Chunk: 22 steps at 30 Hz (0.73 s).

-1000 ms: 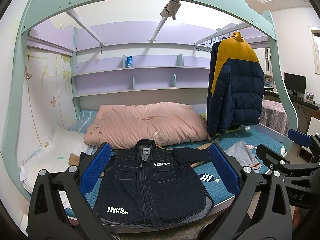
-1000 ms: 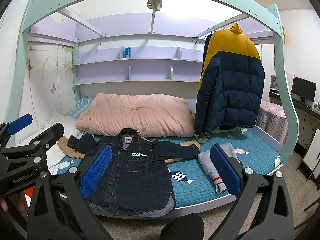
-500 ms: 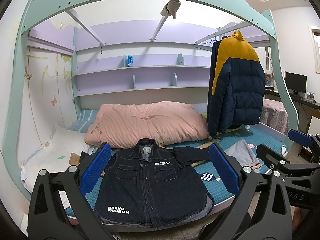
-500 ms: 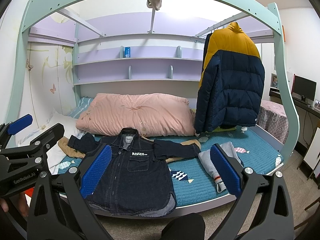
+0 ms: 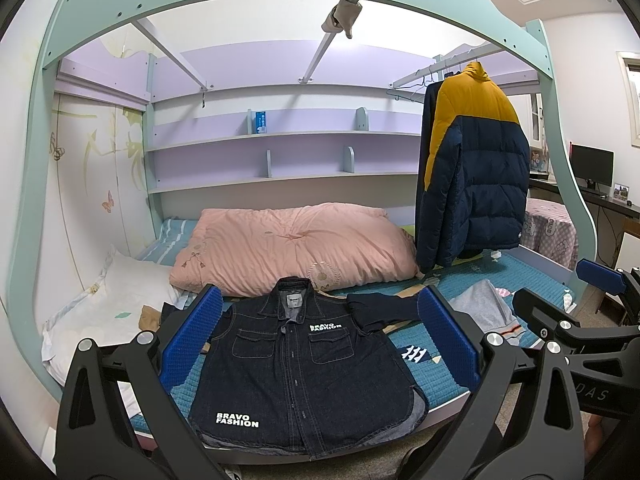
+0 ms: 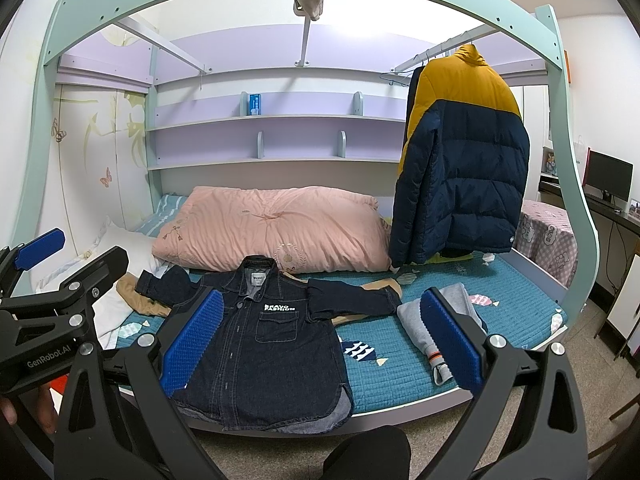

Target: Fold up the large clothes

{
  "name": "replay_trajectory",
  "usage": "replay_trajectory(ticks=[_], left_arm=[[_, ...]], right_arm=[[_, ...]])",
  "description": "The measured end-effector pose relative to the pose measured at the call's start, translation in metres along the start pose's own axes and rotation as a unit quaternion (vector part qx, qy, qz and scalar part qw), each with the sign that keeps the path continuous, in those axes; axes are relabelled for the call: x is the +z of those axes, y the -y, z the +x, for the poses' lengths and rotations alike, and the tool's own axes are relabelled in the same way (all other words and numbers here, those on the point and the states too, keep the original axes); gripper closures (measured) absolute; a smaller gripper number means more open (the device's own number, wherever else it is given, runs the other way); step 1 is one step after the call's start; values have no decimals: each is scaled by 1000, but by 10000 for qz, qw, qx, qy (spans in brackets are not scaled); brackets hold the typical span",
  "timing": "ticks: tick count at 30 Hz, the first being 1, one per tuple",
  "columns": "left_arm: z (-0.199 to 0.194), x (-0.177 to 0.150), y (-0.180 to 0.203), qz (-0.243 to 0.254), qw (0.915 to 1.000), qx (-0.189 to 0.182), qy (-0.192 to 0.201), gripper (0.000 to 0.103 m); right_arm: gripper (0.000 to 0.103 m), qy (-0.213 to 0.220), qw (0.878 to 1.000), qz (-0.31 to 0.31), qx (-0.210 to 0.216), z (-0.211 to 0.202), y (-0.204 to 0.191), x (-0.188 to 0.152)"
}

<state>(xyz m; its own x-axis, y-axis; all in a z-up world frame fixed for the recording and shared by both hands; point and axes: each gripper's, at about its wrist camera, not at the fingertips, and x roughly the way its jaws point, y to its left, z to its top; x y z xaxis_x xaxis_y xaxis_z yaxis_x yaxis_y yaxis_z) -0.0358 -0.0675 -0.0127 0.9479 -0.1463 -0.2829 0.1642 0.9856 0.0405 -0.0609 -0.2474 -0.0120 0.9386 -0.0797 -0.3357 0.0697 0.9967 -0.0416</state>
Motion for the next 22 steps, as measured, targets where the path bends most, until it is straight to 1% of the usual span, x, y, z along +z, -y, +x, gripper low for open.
replay_trajectory(ticks=[22], left_arm=[[0,-1,1,-1,10000,-1,-14,5]], right_arm=[[8,-22,10000,12,-8,-2,-5,-1]])
